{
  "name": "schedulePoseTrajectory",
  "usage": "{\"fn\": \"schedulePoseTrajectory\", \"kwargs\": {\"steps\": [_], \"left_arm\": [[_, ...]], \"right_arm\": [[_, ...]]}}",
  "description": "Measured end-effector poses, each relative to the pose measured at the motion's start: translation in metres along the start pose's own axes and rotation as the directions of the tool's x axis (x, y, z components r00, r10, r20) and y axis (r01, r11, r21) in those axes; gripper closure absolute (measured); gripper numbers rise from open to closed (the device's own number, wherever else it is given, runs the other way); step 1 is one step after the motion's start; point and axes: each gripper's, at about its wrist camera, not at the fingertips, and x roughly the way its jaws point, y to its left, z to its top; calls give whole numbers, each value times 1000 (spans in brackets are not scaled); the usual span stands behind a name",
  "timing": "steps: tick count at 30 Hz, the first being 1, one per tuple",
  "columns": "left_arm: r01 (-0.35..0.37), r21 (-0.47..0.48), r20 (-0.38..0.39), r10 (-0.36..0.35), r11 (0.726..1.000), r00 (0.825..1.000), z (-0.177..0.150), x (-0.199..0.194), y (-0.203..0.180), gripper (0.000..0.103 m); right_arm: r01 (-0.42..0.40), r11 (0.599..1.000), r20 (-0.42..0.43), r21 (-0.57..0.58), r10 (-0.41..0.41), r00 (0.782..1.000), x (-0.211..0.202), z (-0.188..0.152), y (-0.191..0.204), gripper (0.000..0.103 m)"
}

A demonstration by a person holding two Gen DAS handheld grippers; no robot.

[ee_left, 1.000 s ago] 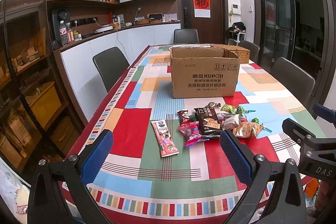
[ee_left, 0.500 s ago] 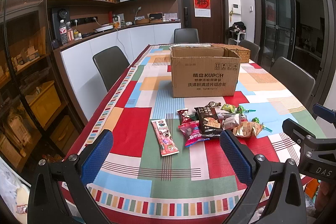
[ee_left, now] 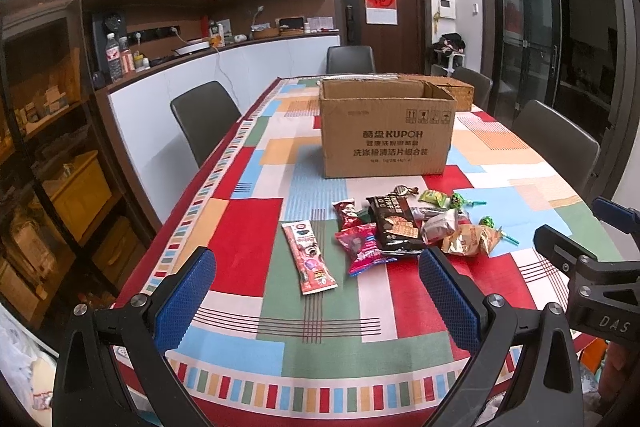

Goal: Organize snacks

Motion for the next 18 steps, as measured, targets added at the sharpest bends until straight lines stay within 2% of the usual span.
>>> {"fn": "schedulePoseTrajectory", "kwargs": {"steps": [9,18], "left_arm": [[36,40,-32,-35,999,999,6,21,-12,1],[43,46,-77,-39,998,996,12,56,-14,13]], "right_arm": [[-31,999,-60,25,32,998,22,1,-7,1],[-35,999,-111,42,39,993,58,3,-12,3]]}}
